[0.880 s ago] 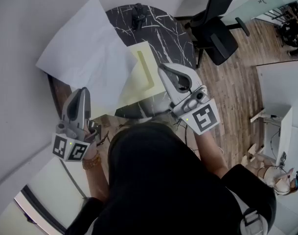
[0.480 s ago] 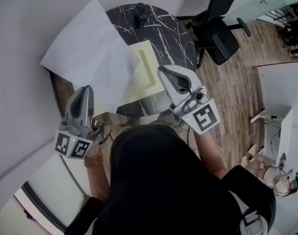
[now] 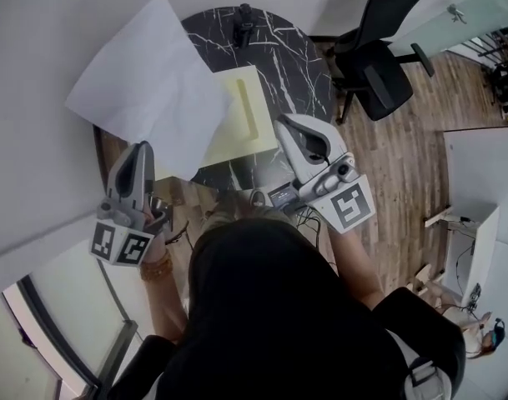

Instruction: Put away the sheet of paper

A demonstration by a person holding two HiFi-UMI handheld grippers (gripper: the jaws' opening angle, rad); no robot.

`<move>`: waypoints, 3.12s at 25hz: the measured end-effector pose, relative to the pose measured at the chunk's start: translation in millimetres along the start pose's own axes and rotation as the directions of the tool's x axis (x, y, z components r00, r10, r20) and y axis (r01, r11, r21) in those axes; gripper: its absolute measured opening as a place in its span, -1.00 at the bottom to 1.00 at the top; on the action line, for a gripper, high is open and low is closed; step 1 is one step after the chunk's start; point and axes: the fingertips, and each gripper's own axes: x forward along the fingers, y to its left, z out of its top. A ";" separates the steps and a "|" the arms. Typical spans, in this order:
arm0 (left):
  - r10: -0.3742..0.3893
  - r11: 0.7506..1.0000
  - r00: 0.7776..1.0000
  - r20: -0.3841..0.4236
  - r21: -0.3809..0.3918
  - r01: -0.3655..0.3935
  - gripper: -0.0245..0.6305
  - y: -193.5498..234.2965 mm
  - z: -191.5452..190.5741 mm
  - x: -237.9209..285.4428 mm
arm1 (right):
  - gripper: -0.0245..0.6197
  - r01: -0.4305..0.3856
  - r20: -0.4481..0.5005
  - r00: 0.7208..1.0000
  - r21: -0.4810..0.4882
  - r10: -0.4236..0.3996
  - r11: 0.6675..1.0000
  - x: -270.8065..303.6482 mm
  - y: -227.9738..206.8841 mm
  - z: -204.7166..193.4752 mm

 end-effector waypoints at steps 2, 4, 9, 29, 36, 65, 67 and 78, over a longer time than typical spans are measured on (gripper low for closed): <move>0.024 1.000 1.000 0.009 0.001 -0.024 -0.88 -13.5 -1.0 -8.6 | -0.93 -0.005 0.010 1.000 0.019 0.004 1.000 -15.4 -1.6 0.4; 0.041 0.999 0.999 0.009 0.007 -0.041 -0.88 -27.9 -4.2 -19.8 | -0.93 -0.017 0.009 1.000 0.039 0.017 0.999 -31.8 1.0 -2.8; 0.112 0.993 0.994 0.018 0.027 -0.112 -0.88 -59.2 -9.5 -49.0 | -0.93 -0.031 0.009 0.999 0.061 0.031 0.998 -69.9 -5.5 -10.6; 0.022 1.000 0.993 -0.120 0.002 -0.022 -0.88 -24.2 -49.5 -20.6 | -0.93 0.028 -0.059 0.998 0.078 -0.024 0.997 -59.9 3.7 -30.0; -0.039 0.999 0.987 -0.157 -0.031 0.035 -0.88 19.1 -48.9 -12.5 | -0.93 0.066 -0.084 0.995 0.074 -0.059 0.995 -22.7 17.2 -39.9; -0.212 0.970 0.869 -0.447 -0.207 0.131 -0.88 157.6 -172.9 18.5 | -0.93 0.276 -0.228 0.937 0.015 -0.265 0.961 43.1 -7.3 -79.6; -0.205 0.973 0.852 -0.483 -0.191 0.126 -0.88 164.6 -189.9 17.1 | -0.93 0.252 -0.245 0.939 0.013 -0.242 0.968 48.2 -2.4 -81.5; -0.194 0.971 0.804 -0.563 -0.226 0.076 -0.88 180.4 -246.7 11.6 | -0.93 0.182 -0.248 0.954 0.026 -0.170 0.983 62.1 6.1 -92.2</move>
